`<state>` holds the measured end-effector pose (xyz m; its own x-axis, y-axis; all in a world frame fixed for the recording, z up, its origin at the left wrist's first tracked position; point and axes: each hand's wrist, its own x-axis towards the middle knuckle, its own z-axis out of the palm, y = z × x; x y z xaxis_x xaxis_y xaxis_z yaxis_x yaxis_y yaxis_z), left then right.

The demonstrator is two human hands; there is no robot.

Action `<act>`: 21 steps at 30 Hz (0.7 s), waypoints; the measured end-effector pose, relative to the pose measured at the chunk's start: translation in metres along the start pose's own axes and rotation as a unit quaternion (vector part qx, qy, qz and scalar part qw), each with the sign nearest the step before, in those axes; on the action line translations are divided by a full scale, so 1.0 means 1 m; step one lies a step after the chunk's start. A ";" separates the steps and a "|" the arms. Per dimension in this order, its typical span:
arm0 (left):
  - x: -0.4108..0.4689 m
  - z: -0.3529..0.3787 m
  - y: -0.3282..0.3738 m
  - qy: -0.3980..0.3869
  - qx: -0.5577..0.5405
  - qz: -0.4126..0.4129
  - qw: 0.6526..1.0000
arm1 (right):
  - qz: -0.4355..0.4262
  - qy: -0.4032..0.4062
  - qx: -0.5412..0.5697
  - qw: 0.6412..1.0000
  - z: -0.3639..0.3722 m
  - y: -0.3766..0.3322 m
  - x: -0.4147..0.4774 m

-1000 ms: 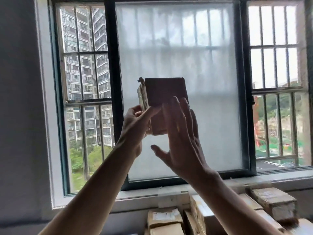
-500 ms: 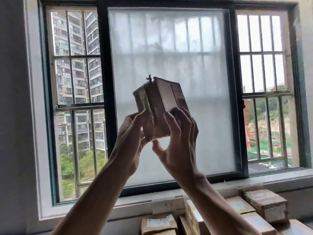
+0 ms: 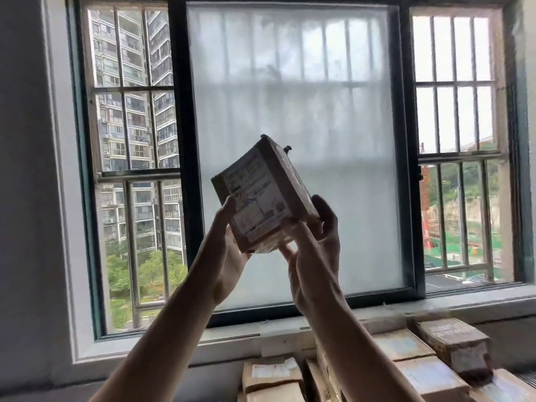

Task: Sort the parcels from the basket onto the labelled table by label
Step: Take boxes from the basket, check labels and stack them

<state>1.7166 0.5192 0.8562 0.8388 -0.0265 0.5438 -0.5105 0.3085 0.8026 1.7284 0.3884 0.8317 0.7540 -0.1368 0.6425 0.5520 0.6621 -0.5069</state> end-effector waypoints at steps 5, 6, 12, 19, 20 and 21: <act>-0.006 -0.004 -0.003 -0.033 -0.032 0.005 0.999 | 0.089 -0.045 0.052 0.994 -0.008 0.011 -0.011; -0.009 -0.004 -0.003 -0.026 -0.021 0.012 0.999 | 0.095 -0.056 0.056 0.992 -0.011 0.012 -0.013; -0.014 -0.009 0.001 0.036 0.056 0.029 0.997 | 0.100 -0.089 -0.006 0.991 -0.023 0.015 -0.024; -0.016 -0.016 0.002 0.058 0.092 0.035 0.993 | 0.097 -0.103 -0.105 0.984 -0.029 0.012 -0.028; -0.016 -0.016 0.001 0.056 0.100 0.033 0.993 | 0.090 -0.115 -0.128 0.981 -0.029 0.012 -0.030; -0.018 -0.015 0.001 0.056 0.107 0.031 0.992 | 0.080 -0.124 -0.149 0.978 -0.029 0.012 -0.031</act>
<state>1.7042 0.5340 0.8435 0.8137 0.0950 0.5735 -0.5809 0.0967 0.8082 1.7220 0.3792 0.7884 0.7499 0.1593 0.6421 0.5410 0.4111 -0.7337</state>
